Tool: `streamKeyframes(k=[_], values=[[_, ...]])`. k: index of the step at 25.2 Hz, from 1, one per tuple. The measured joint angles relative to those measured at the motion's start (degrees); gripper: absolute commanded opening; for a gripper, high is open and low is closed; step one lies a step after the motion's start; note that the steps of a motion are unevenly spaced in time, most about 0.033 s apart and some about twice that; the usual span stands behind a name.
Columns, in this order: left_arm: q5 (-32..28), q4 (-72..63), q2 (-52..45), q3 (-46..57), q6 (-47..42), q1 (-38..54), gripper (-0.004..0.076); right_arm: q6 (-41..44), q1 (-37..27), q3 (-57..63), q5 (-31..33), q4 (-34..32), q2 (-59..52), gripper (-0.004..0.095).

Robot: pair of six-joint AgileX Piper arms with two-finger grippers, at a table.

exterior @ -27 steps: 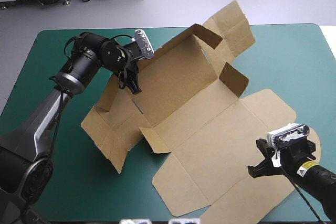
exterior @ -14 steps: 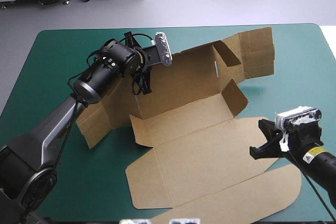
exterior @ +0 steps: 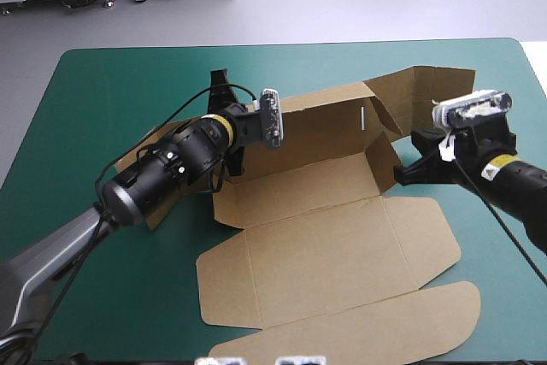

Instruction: Fold the box

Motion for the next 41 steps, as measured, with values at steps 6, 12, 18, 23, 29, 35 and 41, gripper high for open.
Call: streamKeyframes(k=[6, 12, 18, 23, 29, 35, 41], values=[[-4.57, 12.4, -5.46, 11.32, -6.97, -0.15, -0.0009, -0.05, 0.0, -11.85, 3.0, -0.4, 9.08, -0.0018], [-11.24, 21.54, -7.09, 16.63, -10.23, -0.15, -0.0009, -0.17, 0.0, -24.29, 10.3, -0.69, 18.7, -0.0018], [-14.67, 23.97, -7.66, 17.28, -14.06, -0.15, -0.0009, 1.36, 0.05, -34.83, 16.23, -1.93, 28.12, -0.0018], [-14.74, 23.92, -8.52, 17.29, -14.25, -0.15, -0.0009, 4.33, 0.11, -41.02, 19.93, -4.54, 34.7, -0.0018], [-11.37, 23.61, -8.57, 17.84, -16.67, -0.15, -0.0009, 7.38, -1.76, -49.56, 27.35, -3.96, 46.73, -0.0018], [-11.3, 23.7, -9.12, 20.31, -18.69, -0.15, -0.0009, 8.46, -3.53, -52.39, 29.67, -2.56, 54.23, -0.0018], [-11.24, 23.7, -9.13, 20.31, -19.5, -0.15, -0.0009, 9.06, -3.59, -52.39, 30.59, -2.56, 58.3, -0.0018]])
